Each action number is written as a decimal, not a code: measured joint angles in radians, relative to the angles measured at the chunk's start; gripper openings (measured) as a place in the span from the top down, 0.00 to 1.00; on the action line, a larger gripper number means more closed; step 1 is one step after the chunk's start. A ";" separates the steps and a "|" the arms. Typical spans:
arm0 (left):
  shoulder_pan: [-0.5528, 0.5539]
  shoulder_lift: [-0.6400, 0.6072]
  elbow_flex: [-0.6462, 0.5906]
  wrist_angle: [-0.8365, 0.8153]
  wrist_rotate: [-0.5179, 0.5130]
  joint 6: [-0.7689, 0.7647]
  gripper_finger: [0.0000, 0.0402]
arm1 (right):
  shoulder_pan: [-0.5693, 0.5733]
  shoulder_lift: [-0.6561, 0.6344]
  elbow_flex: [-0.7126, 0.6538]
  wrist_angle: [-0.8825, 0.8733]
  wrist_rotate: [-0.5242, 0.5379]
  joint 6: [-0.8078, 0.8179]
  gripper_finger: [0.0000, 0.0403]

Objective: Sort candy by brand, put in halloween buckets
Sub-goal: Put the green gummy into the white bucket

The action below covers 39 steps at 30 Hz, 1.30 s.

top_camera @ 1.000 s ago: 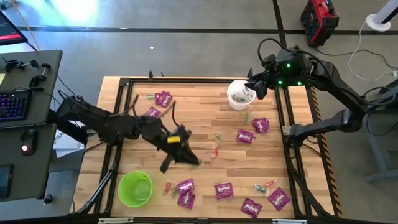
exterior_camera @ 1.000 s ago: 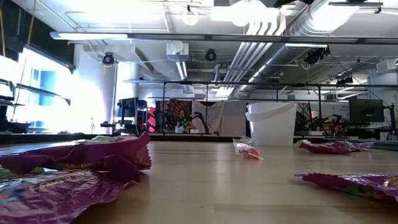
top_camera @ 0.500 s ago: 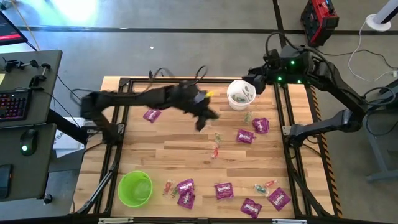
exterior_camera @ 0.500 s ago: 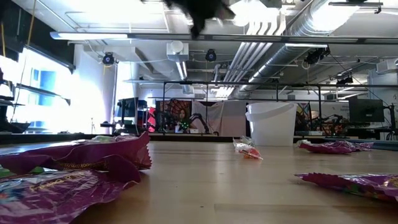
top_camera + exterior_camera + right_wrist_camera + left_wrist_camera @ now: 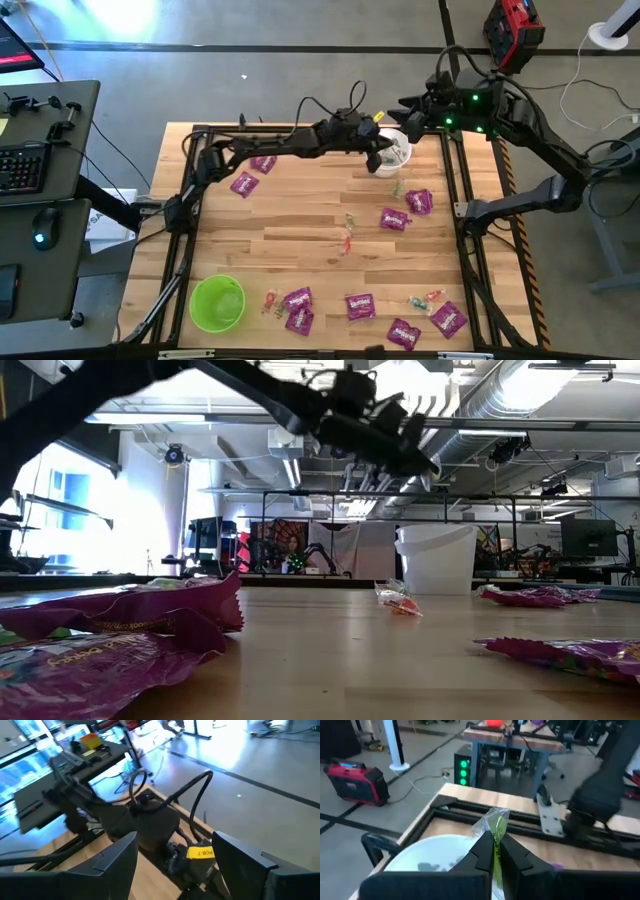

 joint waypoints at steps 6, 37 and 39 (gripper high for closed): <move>0.024 0.088 0.068 -0.050 -0.002 0.012 0.93 | 0.000 0.000 0.000 -0.010 0.020 0.004 0.39; -0.017 -0.647 -0.721 -0.258 0.332 -0.187 0.47 | 0.001 0.007 0.000 -0.074 0.079 0.108 0.39; -0.067 -0.698 -0.861 -0.114 0.227 -0.256 0.47 | 0.001 0.007 0.000 -0.120 0.079 0.150 0.39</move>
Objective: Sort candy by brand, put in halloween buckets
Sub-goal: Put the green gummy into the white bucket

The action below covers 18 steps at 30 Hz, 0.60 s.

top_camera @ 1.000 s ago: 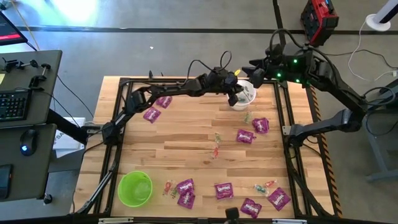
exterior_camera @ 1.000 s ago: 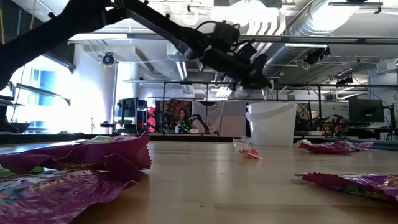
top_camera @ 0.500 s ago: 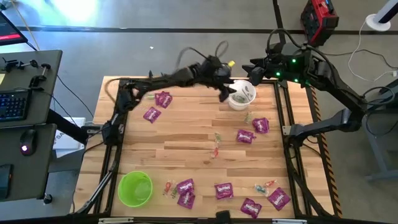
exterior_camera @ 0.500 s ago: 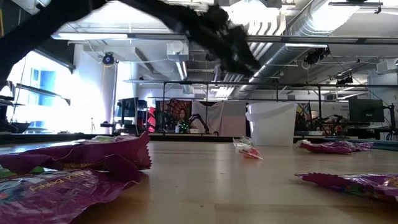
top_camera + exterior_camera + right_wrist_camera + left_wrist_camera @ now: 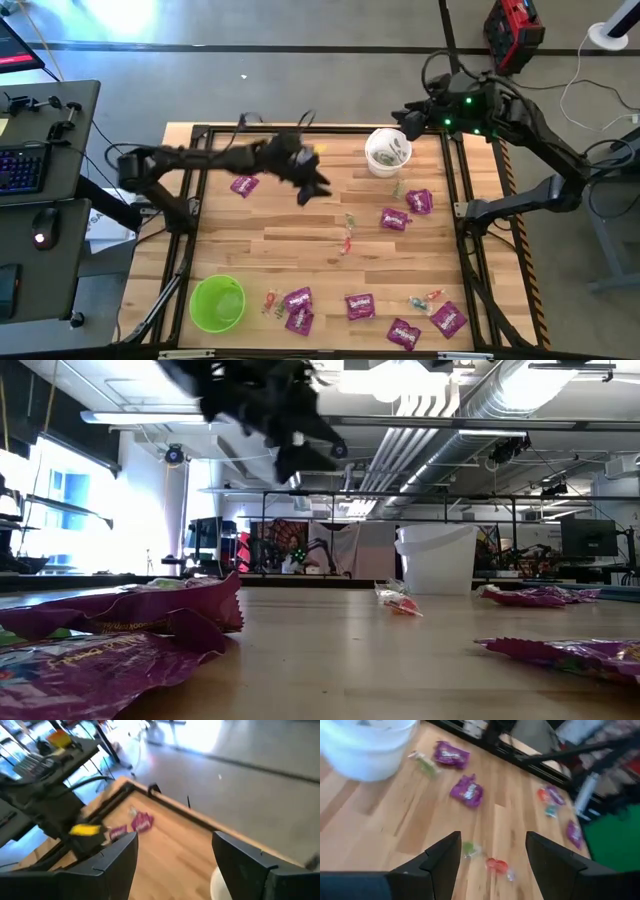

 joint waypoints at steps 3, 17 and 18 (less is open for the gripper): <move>-0.044 0.005 -0.050 0.023 -0.023 0.037 0.47 | 0.000 0.001 0.000 -0.054 0.000 0.067 0.39; -0.092 0.419 0.417 -0.355 -0.107 0.897 0.47 | 0.000 0.062 0.000 -0.077 -0.004 0.061 0.39; -0.095 0.445 0.437 -0.357 -0.131 0.908 0.47 | 0.000 0.068 0.000 -0.077 -0.007 0.060 0.39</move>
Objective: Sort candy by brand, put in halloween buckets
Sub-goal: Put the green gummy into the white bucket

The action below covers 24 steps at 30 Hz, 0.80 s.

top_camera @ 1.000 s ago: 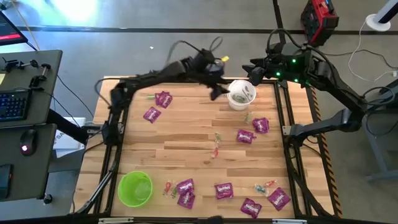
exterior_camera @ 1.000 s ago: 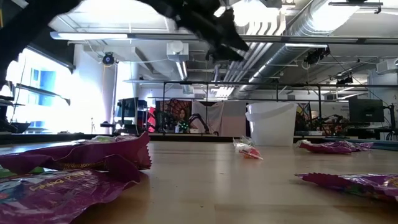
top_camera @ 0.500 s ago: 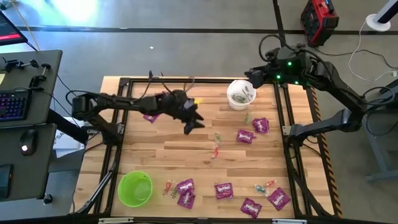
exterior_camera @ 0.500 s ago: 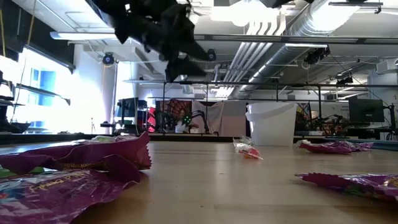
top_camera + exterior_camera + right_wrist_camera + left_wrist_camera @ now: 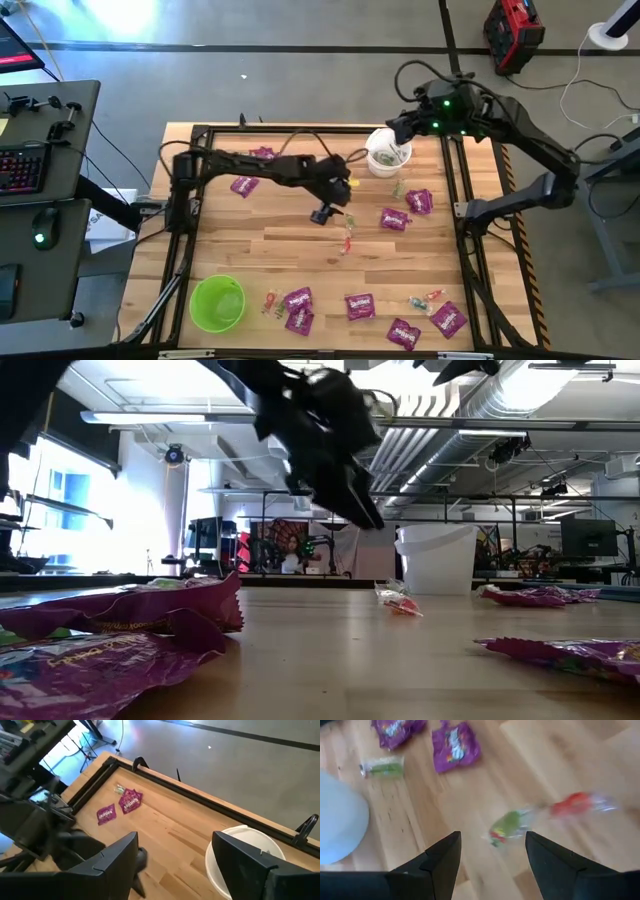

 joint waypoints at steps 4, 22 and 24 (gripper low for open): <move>-0.004 0.076 0.049 -0.003 0.000 0.030 0.47 | 0.000 0.019 0.000 -0.004 -0.004 -0.010 0.39; -0.001 0.184 0.056 0.093 0.077 0.110 0.47 | 0.000 0.024 0.000 -0.004 -0.008 -0.019 0.39; 0.007 0.185 0.055 0.086 0.081 0.109 0.48 | 0.000 0.024 0.000 -0.004 -0.008 -0.019 0.39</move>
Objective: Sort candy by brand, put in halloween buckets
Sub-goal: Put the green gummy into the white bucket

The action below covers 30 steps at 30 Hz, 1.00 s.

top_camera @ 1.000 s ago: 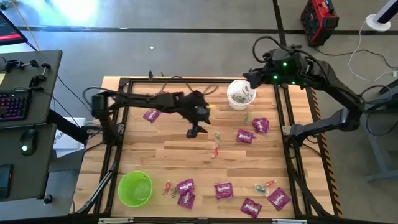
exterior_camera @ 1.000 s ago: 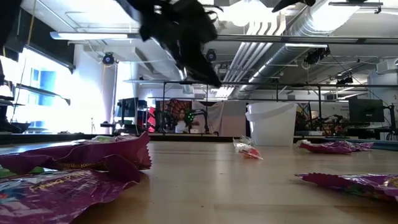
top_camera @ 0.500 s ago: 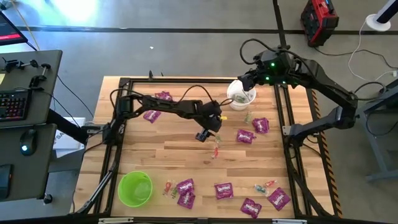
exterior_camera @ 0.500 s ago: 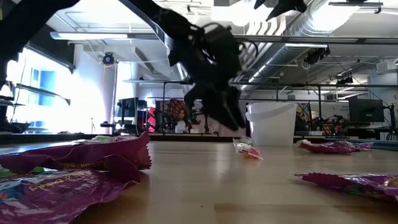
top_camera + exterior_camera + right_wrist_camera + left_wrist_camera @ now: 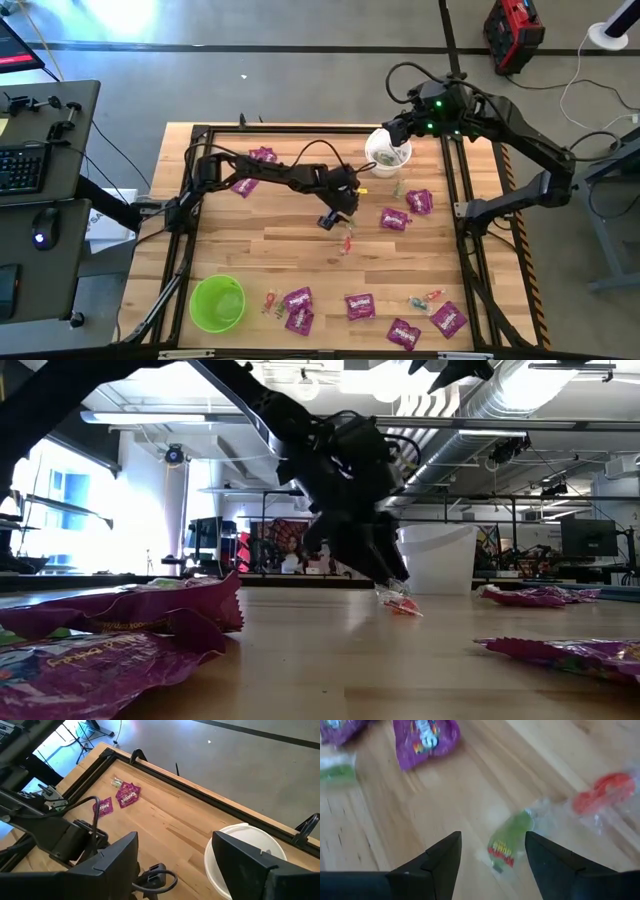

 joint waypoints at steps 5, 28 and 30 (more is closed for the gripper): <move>0.013 0.032 -0.002 -0.037 0.043 -0.002 0.55 | 0.000 0.000 0.000 -0.001 -0.016 0.018 0.39; 0.004 0.042 0.000 -0.037 0.052 -0.055 0.94 | 0.000 0.000 0.000 -0.009 -0.025 -0.026 0.39; 0.007 0.034 0.000 -0.062 0.015 -0.054 0.98 | 0.000 0.000 0.000 -0.009 -0.025 -0.032 0.39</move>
